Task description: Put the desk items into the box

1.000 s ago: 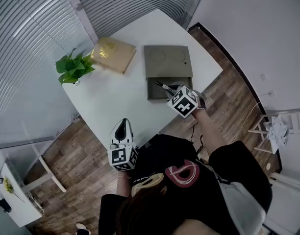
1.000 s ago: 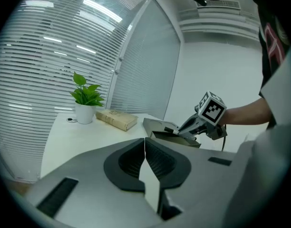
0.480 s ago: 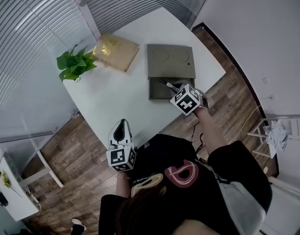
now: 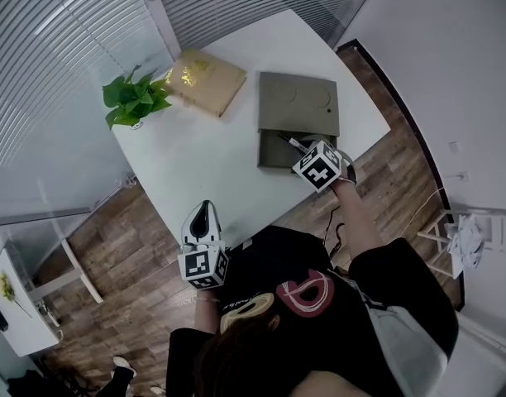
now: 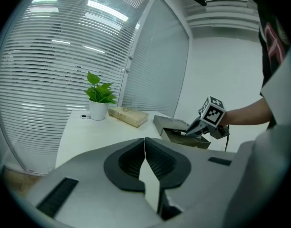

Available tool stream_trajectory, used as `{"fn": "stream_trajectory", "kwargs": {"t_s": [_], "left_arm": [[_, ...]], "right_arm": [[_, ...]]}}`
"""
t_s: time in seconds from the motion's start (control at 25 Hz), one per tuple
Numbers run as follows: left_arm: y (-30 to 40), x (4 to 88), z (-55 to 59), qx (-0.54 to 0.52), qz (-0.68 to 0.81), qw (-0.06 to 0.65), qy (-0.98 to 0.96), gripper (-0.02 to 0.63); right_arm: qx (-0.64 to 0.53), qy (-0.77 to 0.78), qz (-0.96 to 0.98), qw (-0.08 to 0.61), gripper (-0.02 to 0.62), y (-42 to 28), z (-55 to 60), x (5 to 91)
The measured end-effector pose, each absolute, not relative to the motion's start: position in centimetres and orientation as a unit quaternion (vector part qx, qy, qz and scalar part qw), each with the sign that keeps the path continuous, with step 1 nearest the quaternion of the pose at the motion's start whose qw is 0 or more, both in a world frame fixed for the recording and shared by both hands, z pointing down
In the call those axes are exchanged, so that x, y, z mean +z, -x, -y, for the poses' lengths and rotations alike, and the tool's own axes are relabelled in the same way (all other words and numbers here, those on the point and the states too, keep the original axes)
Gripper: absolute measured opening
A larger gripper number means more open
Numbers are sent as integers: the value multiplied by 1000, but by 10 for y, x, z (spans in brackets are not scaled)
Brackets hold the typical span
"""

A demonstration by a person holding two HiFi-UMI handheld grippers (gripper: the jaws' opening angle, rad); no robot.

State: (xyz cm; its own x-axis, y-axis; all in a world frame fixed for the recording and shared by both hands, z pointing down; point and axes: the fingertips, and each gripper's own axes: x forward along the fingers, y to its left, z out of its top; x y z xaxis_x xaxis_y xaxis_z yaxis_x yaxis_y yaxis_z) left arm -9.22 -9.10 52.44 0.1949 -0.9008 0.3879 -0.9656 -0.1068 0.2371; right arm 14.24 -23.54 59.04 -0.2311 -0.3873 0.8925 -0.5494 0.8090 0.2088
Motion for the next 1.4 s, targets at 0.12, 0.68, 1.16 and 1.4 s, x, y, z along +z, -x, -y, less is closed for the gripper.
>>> {"fn": "stream_trajectory", "kwargs": {"t_s": [0.12, 0.68, 1.16, 1.4], "left_arm": [[96, 527, 90, 75, 635, 224, -736, 17], [93, 529, 93, 74, 630, 232, -738, 17], [101, 532, 92, 76, 638, 238, -728, 17], [106, 533, 91, 75, 640, 240, -726, 17]], "right_arm": [[74, -297, 780, 545, 71, -142, 238, 594], [93, -298, 777, 546, 71, -144, 244, 610], [112, -300, 775, 545, 71, -145, 245, 620], [115, -304, 776, 540, 72, -145, 244, 620]]}}
